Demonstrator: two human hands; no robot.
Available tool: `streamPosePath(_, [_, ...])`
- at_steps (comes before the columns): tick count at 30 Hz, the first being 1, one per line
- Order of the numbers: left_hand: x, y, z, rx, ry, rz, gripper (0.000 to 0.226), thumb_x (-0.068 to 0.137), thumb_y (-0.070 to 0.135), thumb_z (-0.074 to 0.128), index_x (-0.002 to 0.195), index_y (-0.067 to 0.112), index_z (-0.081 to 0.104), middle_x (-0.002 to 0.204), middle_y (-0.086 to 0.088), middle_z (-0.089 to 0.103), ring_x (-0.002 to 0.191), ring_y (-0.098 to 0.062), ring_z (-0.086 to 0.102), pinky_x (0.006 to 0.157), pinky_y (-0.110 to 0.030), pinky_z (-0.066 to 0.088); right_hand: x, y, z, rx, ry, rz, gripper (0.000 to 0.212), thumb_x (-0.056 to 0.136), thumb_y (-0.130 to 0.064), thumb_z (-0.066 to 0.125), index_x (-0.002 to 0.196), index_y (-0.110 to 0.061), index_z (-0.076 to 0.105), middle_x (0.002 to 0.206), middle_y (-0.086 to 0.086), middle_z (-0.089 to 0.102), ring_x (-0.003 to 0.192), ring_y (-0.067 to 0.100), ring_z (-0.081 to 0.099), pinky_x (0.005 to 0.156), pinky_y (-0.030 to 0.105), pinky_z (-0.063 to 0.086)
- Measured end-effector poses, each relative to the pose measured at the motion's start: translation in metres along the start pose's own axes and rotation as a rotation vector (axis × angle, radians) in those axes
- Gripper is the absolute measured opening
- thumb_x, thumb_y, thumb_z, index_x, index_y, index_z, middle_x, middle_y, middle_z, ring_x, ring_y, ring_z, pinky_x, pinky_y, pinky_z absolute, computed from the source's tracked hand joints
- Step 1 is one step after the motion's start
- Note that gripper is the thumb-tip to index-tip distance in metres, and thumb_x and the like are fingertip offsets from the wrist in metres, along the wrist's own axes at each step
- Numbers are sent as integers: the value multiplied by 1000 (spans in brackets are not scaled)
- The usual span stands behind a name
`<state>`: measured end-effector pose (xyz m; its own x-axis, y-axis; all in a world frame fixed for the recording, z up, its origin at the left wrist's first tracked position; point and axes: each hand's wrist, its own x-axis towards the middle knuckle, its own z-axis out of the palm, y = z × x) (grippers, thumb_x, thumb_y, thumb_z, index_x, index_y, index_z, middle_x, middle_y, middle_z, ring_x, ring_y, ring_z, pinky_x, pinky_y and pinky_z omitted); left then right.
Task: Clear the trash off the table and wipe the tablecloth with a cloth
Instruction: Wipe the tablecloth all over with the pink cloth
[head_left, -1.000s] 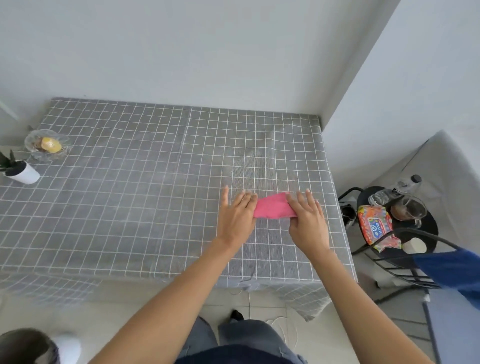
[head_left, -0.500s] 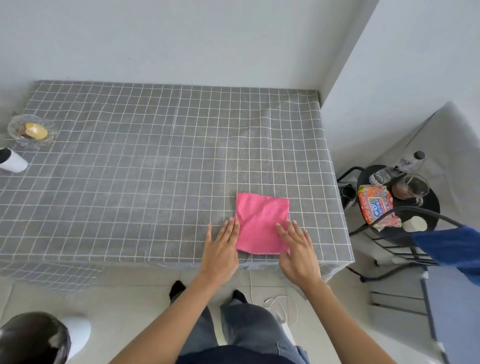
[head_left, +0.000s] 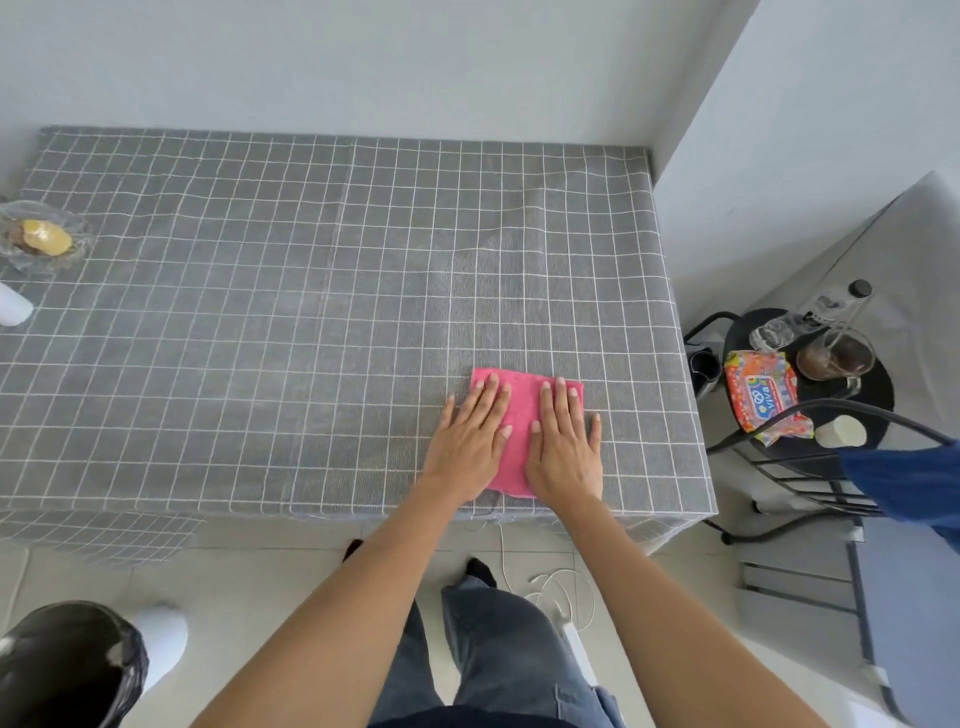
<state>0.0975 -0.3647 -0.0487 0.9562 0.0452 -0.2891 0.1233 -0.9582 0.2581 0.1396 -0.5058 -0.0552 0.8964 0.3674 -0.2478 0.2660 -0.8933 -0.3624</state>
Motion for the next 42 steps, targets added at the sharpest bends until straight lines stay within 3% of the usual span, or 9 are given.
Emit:
streamPosePath(6, [-5,6,11,-63,55,-103,60,98,47,1,149,22,-18,155,8,-27,143,-8,-24,116,-41,-15,7,23,-7,-85,-13,-148,59,97,-46,5,153,-29,-6,159,-11,-13,145,7,-17,116,41,-14])
streamPosePath(17, [-5,2,9,-73,31,-75,61,98,49,3,149,23,-19,154,9,-28,142,-7,-26,112,-39,-22,5,18,-8,-96,-30,-121,62,94,-48,1,153,-29,-6,158,-11,-15,145,9,-17,116,43,-14])
streamPosePath(20, [-4,-2,7,-82,-11,-61,65,95,53,2,150,24,-17,156,9,-24,142,-7,-24,117,-44,-14,6,15,-10,-103,-65,-96,63,93,-48,-1,152,-30,-9,158,-11,-16,144,9,-19,118,48,-10])
streamPosePath(24, [-1,-7,-15,-59,-78,-18,60,102,46,13,151,23,-11,158,6,-17,145,-10,-16,119,-46,-7,13,8,-26,-146,-139,-85,57,102,-41,18,154,-25,-1,161,-5,-9,147,14,-11,117,50,-6])
streamPosePath(31, [-3,-55,-78,12,-22,-108,57,104,41,16,152,19,-5,160,-3,-8,148,-17,-6,119,-47,0,33,-9,-65,-230,-164,20,52,103,-31,22,152,-16,17,162,7,0,148,22,-6,118,53,-3])
streamPosePath(36, [-24,-117,-127,85,-11,-231,59,104,41,17,153,15,-5,160,-8,-7,148,-22,-6,118,-48,1,49,-57,-90,-272,-161,7,53,104,-34,22,153,-16,15,161,8,1,149,23,-3,118,51,0])
streamPosePath(42, [-71,-200,-175,100,29,-384,59,104,40,18,153,14,-1,160,-9,-6,148,-24,-4,119,-48,4,62,-171,-91,-321,-128,-137,52,104,-34,23,153,-17,15,161,8,4,149,24,-2,118,51,3])
